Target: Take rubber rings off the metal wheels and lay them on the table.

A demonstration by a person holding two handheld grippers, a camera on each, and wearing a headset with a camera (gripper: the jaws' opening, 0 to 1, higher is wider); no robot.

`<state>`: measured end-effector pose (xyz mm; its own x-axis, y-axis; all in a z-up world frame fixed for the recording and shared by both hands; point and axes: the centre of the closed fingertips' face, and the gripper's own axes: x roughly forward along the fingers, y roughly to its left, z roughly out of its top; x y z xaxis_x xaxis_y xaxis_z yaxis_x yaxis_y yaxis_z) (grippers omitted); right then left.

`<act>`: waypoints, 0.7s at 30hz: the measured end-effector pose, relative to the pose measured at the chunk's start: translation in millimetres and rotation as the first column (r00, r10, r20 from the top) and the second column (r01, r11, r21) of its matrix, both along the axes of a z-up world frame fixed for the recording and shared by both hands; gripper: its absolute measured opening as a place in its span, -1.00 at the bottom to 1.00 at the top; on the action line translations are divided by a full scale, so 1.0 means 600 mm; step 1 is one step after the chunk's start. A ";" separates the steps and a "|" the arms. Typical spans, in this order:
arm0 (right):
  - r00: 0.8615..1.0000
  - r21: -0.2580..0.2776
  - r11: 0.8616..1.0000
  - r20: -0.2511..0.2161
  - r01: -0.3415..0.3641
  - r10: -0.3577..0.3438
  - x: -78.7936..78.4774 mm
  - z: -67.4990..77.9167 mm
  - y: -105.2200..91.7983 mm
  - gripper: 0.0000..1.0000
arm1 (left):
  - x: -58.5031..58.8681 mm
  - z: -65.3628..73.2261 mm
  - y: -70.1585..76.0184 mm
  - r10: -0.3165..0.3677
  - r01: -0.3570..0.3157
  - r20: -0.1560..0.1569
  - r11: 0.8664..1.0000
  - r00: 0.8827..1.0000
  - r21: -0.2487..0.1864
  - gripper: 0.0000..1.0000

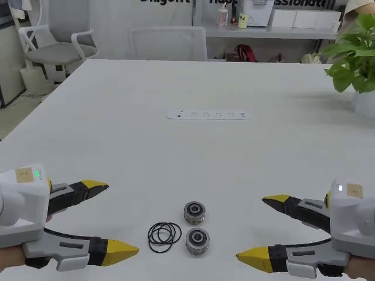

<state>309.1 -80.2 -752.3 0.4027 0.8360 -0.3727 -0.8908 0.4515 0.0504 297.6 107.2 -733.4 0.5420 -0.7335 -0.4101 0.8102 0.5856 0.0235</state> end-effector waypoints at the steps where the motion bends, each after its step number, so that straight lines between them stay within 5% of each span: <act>1: 1.000 -0.002 1.000 0.001 -0.002 0.002 -0.001 0.000 0.000 0.59 | 0.000 0.000 0.000 0.000 0.000 0.000 1.000 1.000 0.000 0.73; 21: 1.000 -0.012 1.000 0.013 0.002 -0.002 -0.007 0.005 -0.007 0.59 | -0.003 0.010 0.009 0.015 -0.015 0.010 1.000 1.000 0.001 0.73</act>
